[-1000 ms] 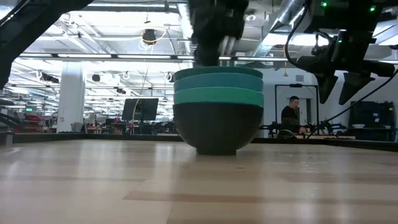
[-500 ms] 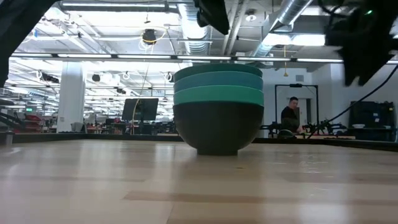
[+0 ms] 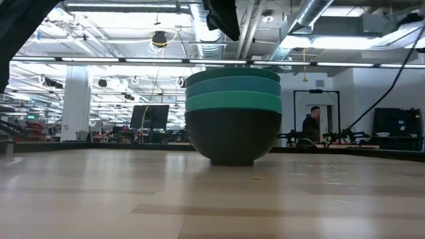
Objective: Nest bowls inside each other
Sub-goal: Stack the black bowl on top of the green bowl
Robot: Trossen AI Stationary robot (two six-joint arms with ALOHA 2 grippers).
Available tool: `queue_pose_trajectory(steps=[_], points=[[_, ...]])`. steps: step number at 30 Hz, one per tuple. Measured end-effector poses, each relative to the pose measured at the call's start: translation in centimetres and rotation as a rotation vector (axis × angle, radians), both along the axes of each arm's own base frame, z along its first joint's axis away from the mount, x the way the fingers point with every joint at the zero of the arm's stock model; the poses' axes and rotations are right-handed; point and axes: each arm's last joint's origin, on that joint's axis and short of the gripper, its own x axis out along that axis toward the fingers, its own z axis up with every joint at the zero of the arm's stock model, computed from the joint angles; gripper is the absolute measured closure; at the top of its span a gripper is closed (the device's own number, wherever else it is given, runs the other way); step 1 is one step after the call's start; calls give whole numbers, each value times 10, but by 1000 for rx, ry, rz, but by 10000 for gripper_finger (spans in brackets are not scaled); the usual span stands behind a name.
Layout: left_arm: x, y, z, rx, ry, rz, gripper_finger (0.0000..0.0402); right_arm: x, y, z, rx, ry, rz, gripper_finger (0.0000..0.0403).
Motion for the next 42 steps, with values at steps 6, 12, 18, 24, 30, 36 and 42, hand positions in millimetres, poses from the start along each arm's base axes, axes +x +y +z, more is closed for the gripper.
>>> queue_pose_trajectory(steps=[6, 12, 18, 24, 30, 36, 42], points=[[2, 0, 1, 3, -19, 0, 331, -7, 44, -20, -48, 70, 59, 170], [3, 0, 1, 3, -33, 1, 331, 11, 76, -31, -102, 119, 197, 170], [3, 0, 2, -8, -38, 21, 331, 21, 91, -36, -145, 147, 200, 169], [3, -2, 2, -19, -39, 36, 331, 34, 98, -49, -152, 122, 182, 157], [4, -9, 2, -77, -41, 19, 331, 40, 90, -54, -246, 171, 148, 147], [4, -11, 2, -99, -41, 48, 331, 42, 92, -58, -238, 146, 127, 147], [4, -12, 2, -121, -38, 62, 331, 33, 97, -71, -238, 105, 59, 147]])
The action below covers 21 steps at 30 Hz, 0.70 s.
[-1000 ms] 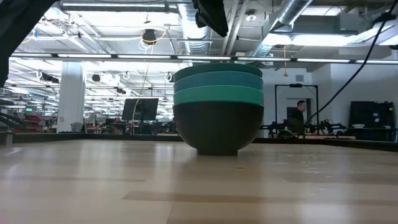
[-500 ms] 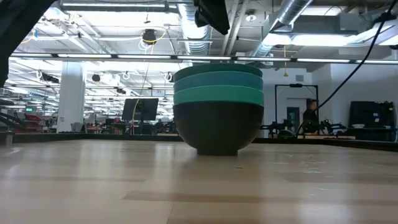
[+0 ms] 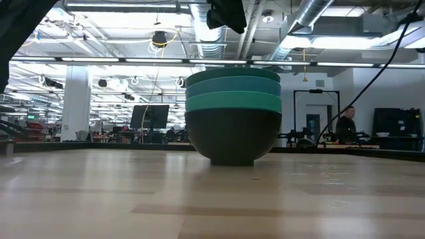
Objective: Nest bowls inside each other
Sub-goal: Stack the black bowl on top of the green bowl
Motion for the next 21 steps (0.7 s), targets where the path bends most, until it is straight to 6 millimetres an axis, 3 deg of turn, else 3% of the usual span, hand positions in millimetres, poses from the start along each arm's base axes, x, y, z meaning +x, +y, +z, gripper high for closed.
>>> queue_pose_trajectory(steps=[5, 10, 17, 21], points=[[0, 0, 0, -3, 0, 3, 331, -1, 1, -1, 1, -18, -16, 147], [0, 0, 0, -3, 0, 3, 331, -1, 1, -18, 43, -33, -22, 147], [0, 0, 0, -1, -1, 4, 331, -7, -9, -21, -20, 31, -39, 148], [0, 0, 0, 0, -1, 4, 331, -11, -13, -26, 45, 32, -68, 166]])
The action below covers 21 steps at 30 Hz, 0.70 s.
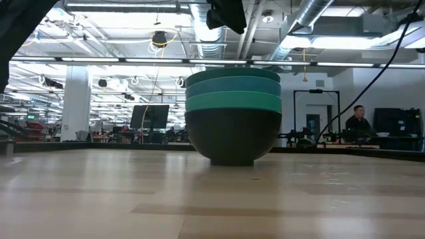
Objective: Nest bowls inside each other
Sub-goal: Stack the black bowl on top of the green bowl
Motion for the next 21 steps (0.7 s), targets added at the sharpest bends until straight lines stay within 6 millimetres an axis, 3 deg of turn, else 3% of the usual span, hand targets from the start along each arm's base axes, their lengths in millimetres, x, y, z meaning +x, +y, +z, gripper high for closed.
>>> queue_pose_trajectory(steps=[14, 17, 21], points=[[0, 0, 0, 22, 1, -17, 331, -3, -5, 6, 43, -37, -42, 361], [0, 0, 0, 27, 3, -14, 331, -3, -5, 7, 47, -40, -43, 379], [0, 0, 0, 27, 6, -14, 331, -2, -5, 7, 48, -39, -45, 370]])
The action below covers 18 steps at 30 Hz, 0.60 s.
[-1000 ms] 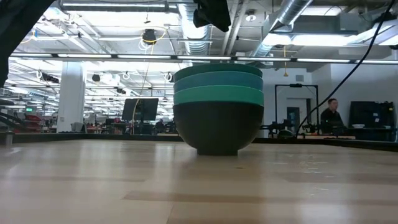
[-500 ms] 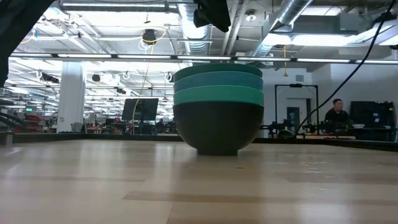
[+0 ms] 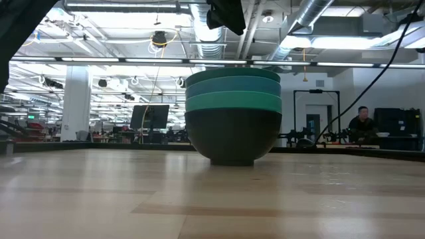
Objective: Nest bowls inside each other
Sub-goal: Stack the black bowl on top of the green bowl
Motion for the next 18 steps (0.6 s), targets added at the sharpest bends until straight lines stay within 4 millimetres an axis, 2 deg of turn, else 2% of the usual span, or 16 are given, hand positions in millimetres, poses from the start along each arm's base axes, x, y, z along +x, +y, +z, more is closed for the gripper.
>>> queue_pose_trajectory(steps=[3, 8, 12, 18], points=[[0, 0, 0, 0, 0, 0, 331, 2, -1, 0, 0, 4, -9, 364], [0, 0, 0, -2, 3, 3, 331, 10, -10, 8, 16, -65, -38, 385], [0, -5, 0, 38, 6, -3, 331, 14, -27, 25, 8, -166, -73, 389], [-2, -16, -2, 70, 37, -58, 331, 23, -59, 66, -49, -260, -90, 387]])
